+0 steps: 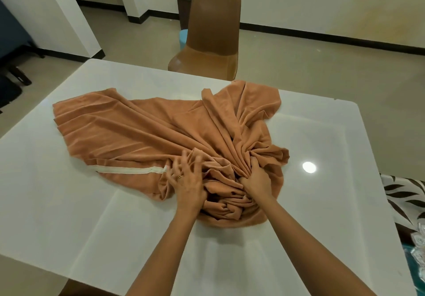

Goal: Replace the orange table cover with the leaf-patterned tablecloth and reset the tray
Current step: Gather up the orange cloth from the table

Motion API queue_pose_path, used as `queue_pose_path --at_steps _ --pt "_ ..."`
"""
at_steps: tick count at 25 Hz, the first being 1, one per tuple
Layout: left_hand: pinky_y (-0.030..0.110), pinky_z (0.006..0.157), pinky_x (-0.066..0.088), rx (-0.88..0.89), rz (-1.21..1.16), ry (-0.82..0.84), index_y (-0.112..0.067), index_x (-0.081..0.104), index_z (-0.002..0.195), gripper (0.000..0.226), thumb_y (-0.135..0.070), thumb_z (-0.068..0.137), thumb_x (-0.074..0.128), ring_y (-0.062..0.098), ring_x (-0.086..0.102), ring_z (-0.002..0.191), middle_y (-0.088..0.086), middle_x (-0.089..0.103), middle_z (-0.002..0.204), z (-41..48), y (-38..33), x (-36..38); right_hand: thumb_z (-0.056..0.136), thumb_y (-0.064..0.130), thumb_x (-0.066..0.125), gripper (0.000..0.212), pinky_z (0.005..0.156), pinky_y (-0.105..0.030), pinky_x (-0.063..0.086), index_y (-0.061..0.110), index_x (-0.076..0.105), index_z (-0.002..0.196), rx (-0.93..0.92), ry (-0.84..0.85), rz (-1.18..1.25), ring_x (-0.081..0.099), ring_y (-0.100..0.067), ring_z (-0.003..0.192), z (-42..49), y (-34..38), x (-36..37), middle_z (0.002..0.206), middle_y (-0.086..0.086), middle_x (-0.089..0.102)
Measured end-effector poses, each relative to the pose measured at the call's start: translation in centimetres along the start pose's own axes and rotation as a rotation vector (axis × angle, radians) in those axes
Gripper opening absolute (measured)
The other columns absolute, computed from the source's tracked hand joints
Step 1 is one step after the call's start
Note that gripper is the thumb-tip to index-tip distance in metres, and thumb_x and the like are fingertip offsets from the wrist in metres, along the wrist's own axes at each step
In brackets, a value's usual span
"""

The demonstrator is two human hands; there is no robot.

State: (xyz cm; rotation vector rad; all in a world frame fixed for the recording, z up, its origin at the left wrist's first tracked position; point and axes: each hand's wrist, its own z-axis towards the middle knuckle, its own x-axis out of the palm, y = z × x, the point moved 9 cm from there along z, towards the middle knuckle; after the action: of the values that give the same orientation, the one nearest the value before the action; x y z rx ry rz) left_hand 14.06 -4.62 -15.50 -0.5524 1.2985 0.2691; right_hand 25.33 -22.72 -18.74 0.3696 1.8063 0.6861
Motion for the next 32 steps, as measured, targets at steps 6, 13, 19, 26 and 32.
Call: queue_pose_path --at_steps 6,13,19,26,32 --pt "0.059 0.114 0.007 -1.222 -0.661 0.049 -0.025 -0.007 0.15 0.115 -0.011 0.073 0.077 0.044 0.002 0.144 0.026 -0.017 0.154 -8.0 3.0 1.0 0.078 0.02 0.063 0.079 0.094 -0.046 0.045 0.022 0.023 0.146 0.191 -0.082 0.061 0.047 -0.042 0.113 -1.1 -1.3 0.4 0.135 -0.021 0.042" --pt "0.048 0.091 0.049 -1.596 -1.386 -0.037 -0.018 0.032 0.139 0.097 -0.066 0.064 0.07 0.03 0.05 0.11 0.011 0.044 0.129 -11.0 -0.9 2.9 0.079 0.022 0.06 0.071 0.093 -0.048 0.045 0.024 0.027 0.141 0.198 -0.067 0.062 0.043 -0.039 0.116 -2.1 -1.2 0.3 0.136 -0.013 0.045" --pt "0.058 0.11 0.022 -1.175 -0.901 0.399 -0.014 -0.008 0.151 0.148 -0.089 0.044 0.062 0.04 0.024 0.137 0.02 0.017 0.153 -4.8 -3.1 2.2 0.071 0.04 0.049 0.057 0.093 -0.047 0.047 0.03 0.039 0.126 0.011 0.113 0.18 0.049 -0.036 0.116 -3.5 -0.7 1.6 0.129 0.0 0.054" --pt "0.065 0.11 0.015 -0.878 -0.445 0.545 -0.007 -0.02 0.147 0.163 -0.073 0.037 0.081 0.044 0.017 0.141 0.027 0.007 0.154 -3.0 -4.3 2.4 0.087 0.045 0.06 0.052 0.105 -0.029 0.037 0.039 0.046 0.137 0.06 0.501 0.387 0.044 -0.008 0.124 -5.7 -3.0 1.2 0.135 0.014 0.047" --pt "0.062 0.108 0.022 -0.585 -0.26 0.577 -0.011 -0.015 0.148 0.152 -0.064 0.046 0.084 0.038 0.023 0.139 0.021 0.016 0.153 -1.8 -4.5 2.8 0.082 0.032 0.072 0.038 0.1 -0.035 0.045 0.018 0.063 0.116 -0.032 -0.15 0.415 0.053 -0.025 0.116 -4.1 -5.8 -2.1 0.122 -0.009 0.058"
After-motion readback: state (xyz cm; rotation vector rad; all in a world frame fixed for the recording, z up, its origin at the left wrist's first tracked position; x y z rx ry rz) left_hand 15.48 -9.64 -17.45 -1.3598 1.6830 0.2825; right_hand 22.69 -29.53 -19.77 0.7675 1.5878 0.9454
